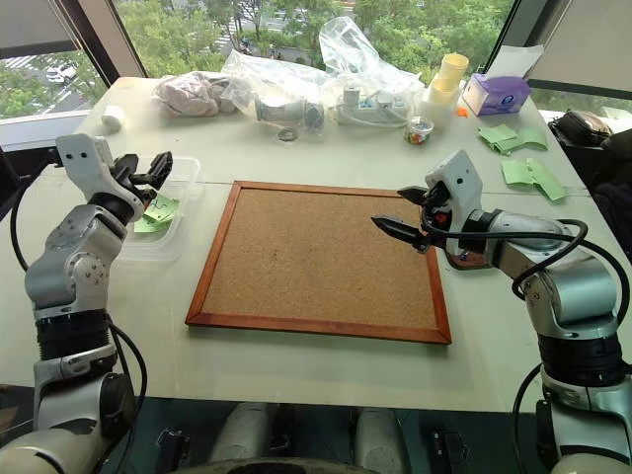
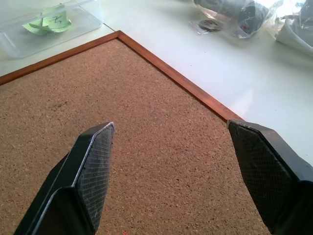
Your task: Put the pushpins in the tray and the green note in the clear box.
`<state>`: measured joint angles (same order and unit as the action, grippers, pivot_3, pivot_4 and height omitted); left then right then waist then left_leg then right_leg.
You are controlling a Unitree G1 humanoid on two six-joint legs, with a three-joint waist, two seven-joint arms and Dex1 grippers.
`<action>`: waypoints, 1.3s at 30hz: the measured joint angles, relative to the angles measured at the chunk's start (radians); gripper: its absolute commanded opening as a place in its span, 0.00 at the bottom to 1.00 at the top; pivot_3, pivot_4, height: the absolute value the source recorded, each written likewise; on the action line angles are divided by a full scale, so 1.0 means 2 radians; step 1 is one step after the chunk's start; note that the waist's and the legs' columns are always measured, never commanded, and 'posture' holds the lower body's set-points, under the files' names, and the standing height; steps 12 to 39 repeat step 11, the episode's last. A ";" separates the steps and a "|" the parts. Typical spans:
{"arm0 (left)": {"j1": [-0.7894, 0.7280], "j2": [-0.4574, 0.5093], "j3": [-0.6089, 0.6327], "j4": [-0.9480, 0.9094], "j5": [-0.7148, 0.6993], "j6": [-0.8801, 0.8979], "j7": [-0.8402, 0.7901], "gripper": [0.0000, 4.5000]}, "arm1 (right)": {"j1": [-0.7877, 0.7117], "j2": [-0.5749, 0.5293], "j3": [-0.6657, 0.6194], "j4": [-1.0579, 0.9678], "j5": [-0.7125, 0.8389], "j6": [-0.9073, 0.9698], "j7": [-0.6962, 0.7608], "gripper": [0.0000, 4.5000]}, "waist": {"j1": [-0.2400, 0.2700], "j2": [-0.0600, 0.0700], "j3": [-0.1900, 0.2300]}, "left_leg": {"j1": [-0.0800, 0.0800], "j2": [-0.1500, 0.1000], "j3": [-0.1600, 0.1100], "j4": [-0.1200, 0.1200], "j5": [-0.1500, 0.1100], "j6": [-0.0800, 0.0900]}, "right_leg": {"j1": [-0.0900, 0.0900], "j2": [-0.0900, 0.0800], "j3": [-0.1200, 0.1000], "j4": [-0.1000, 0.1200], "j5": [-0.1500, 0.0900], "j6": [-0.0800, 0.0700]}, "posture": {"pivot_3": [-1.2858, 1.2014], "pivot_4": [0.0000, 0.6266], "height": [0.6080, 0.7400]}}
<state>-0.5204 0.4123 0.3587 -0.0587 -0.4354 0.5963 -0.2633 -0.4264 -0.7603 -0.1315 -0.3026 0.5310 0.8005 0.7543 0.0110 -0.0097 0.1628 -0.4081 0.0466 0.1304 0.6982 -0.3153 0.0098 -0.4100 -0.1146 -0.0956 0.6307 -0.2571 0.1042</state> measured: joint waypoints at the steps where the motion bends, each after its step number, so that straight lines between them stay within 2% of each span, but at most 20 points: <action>1: 0.007 0.006 -0.007 -0.019 -0.020 0.016 -0.024 0.82 | 0.007 -0.005 -0.003 0.000 0.000 0.000 0.001 0.85 | 0.001 0.000 0.000 | 0.000 0.000 0.000 0.000 0.000 0.000 | 0.000 0.000 0.000 0.000 0.000 0.000 | 0.52 0.24 1.00; 5: 0.028 0.027 -0.064 -0.083 -0.090 0.080 -0.117 0.82 | 0.027 -0.012 -0.010 -0.003 0.002 0.000 0.007 0.85 | 0.000 0.000 0.000 | 0.000 0.000 0.000 0.000 0.000 0.000 | 0.000 0.000 0.000 0.000 0.000 0.000 | 0.52 0.24 1.00; 11: 0.062 0.072 -0.131 -0.107 -0.099 0.096 -0.202 0.82 | 0.067 -0.032 -0.027 -0.024 0.019 0.006 0.025 0.85 | -0.003 0.000 0.000 | 0.001 0.000 0.000 0.000 0.000 -0.001 | 0.000 0.001 0.000 0.000 0.000 0.000 | 0.52 0.24 1.00; 39: 0.062 0.072 -0.131 -0.107 -0.099 0.096 -0.202 0.82 | 0.067 -0.032 -0.027 -0.024 0.019 0.006 0.025 0.85 | -0.003 0.000 0.000 | 0.001 0.000 0.000 0.000 0.000 -0.001 | 0.000 0.001 0.000 0.000 0.000 0.000 | 0.52 0.24 1.00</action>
